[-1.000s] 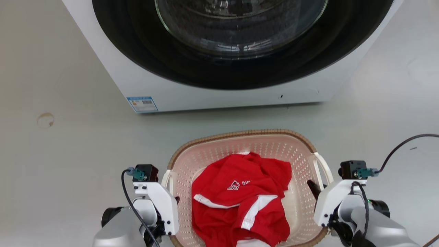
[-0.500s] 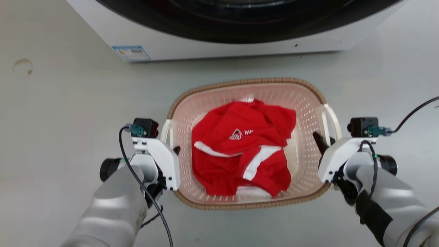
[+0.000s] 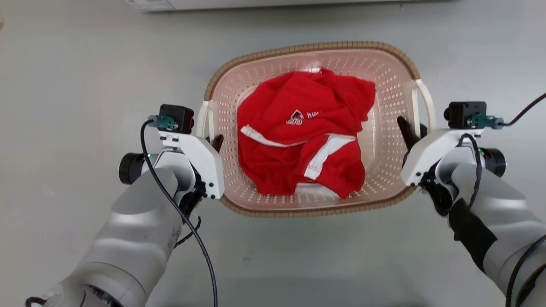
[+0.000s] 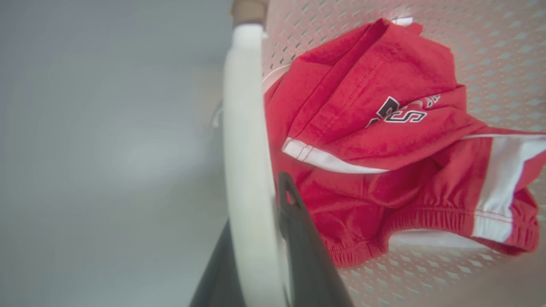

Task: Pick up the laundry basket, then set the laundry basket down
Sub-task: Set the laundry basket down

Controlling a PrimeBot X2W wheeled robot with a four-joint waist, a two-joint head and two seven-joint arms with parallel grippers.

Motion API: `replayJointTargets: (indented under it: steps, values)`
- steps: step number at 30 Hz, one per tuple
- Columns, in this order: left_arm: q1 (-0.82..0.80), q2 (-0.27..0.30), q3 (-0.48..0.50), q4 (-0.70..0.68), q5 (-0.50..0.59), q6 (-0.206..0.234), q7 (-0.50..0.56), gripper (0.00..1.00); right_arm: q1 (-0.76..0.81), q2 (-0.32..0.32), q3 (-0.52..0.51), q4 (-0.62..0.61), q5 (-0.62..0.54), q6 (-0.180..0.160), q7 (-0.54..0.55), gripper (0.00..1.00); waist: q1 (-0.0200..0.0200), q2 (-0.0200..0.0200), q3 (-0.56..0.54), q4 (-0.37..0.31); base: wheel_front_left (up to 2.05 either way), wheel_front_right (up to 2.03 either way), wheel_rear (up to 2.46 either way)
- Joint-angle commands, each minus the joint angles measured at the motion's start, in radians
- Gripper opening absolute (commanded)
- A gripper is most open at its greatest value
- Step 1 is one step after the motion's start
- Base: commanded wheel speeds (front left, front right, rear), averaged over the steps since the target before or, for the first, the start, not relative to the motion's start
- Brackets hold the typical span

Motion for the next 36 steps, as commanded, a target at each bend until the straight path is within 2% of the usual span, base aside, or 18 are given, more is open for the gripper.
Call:
replayJointTargets:
  steps: [1,15,36]
  values:
    - [-0.019,0.115,0.013,0.040,0.017,0.014,-0.015,0.00,0.011,-0.099,-0.019,0.054,-0.012,-0.013,-0.022,0.00,0.0000,0.0000,0.033,0.001,0.00,0.00,0.00]
    - [-0.098,0.098,0.002,0.041,0.035,0.030,-0.096,0.00,-0.039,-0.099,-0.200,0.021,-0.196,-0.013,-0.022,0.00,0.0000,0.0000,0.145,0.008,0.00,0.00,0.00]
    - [-0.150,0.094,-0.025,0.041,0.053,0.040,-0.111,0.00,0.005,-0.102,-0.462,-0.061,-0.479,-0.013,-0.023,0.00,0.0000,0.0000,0.215,0.013,0.00,0.00,0.00]
